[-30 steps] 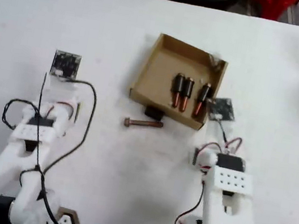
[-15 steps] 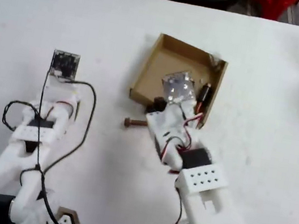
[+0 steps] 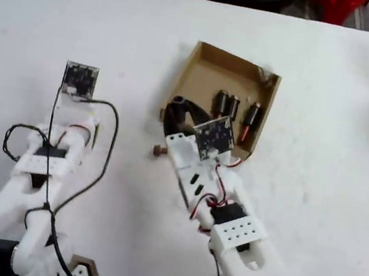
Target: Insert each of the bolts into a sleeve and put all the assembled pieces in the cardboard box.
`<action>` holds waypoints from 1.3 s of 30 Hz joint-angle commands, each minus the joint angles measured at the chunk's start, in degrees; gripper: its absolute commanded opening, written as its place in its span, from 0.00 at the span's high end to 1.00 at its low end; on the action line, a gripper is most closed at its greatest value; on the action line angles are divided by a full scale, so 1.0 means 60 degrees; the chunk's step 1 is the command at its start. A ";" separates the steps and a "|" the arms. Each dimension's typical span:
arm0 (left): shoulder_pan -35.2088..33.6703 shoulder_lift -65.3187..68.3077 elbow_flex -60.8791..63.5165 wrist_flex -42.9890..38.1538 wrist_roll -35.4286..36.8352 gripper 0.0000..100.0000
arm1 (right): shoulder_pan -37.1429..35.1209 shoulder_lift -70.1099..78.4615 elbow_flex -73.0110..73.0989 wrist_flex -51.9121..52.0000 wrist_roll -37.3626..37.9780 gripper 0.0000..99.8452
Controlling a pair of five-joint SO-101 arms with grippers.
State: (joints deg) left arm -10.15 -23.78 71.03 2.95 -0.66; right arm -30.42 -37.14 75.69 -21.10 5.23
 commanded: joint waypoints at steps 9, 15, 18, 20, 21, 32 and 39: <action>-0.0066 -0.0095 0.0044 -0.0337 0.0044 0.98 | 0.0007 0.5077 -0.0762 -0.5692 -0.0073 0.98; -0.0066 -0.0095 0.0044 -0.0337 0.0044 0.98 | 0.0037 0.7993 -0.1861 -0.8007 -0.0073 0.98; -0.0066 -0.0095 0.0044 -0.0337 0.0044 0.98 | 0.0007 0.9282 -0.2007 -0.9458 -0.0073 0.98; -0.0066 -0.0081 0.0044 -0.0337 0.0044 0.98 | -0.0022 0.9927 -0.1934 -1.0425 -0.0073 0.98; -0.0066 -0.0081 0.0044 -0.0337 0.0044 0.98 | -0.0022 1.0176 -0.1832 -1.0821 -0.0059 0.98; -0.0051 -0.0081 0.0044 -0.0337 0.0029 0.98 | -0.0007 1.0117 0.0469 -1.2388 -0.0059 0.98; -0.0051 -0.0095 0.0059 -0.0337 0.0029 0.98 | 0.0007 0.9692 0.2198 -1.2740 -0.0073 0.98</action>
State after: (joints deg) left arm -10.15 -23.69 72.00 2.68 -0.66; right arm -30.51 24.40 85.45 -95.82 5.23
